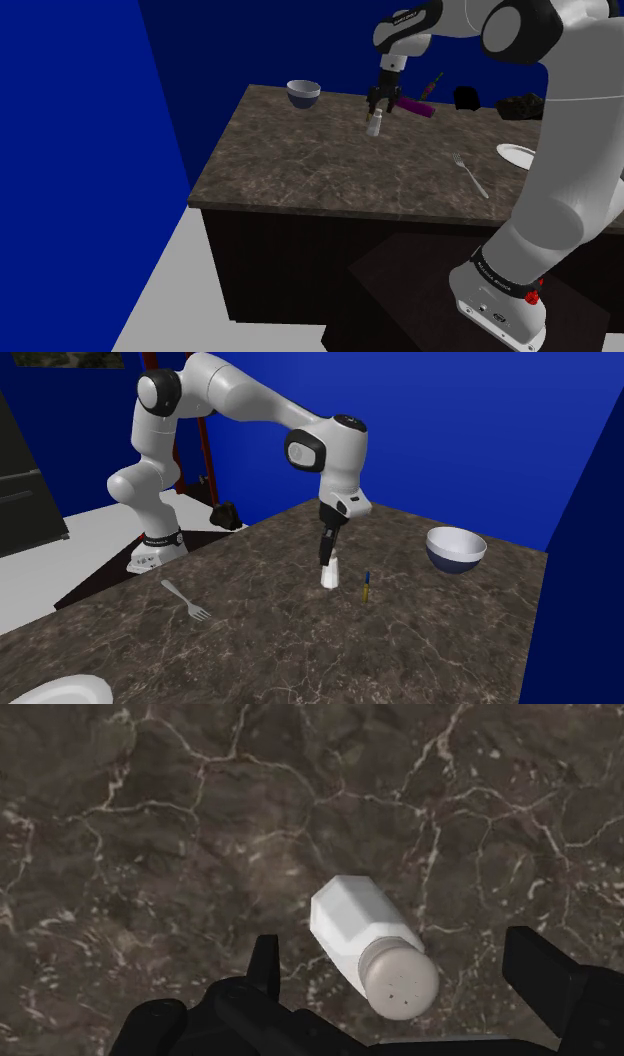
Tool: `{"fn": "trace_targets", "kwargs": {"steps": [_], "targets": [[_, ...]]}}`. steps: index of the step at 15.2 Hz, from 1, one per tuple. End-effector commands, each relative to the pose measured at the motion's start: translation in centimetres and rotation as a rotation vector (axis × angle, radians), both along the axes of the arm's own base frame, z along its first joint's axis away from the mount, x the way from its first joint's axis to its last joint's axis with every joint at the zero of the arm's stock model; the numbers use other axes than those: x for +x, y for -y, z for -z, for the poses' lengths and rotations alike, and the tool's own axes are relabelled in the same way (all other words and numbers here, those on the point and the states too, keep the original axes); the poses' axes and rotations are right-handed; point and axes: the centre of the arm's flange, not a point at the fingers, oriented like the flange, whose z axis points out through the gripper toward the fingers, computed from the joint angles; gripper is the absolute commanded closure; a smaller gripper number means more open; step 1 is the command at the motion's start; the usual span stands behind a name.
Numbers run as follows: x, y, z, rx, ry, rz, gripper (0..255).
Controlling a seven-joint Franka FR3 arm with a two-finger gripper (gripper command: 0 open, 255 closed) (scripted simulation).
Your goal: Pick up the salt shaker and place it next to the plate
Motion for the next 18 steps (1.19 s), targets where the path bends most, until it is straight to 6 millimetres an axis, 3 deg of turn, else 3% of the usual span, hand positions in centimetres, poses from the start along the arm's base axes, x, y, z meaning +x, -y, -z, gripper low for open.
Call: {"fn": "trace_targets", "kwargs": {"steps": [1, 8, 9, 18], "targets": [[-0.07, -0.04, 0.77, 0.0, 0.001, 0.0, 0], [-0.06, -0.04, 0.77, 0.0, 0.0, 0.0, 0], [-0.06, -0.04, 0.77, 0.0, 0.0, 0.0, 255], [-0.06, -0.04, 0.77, 0.0, 0.001, 0.0, 255]]}}
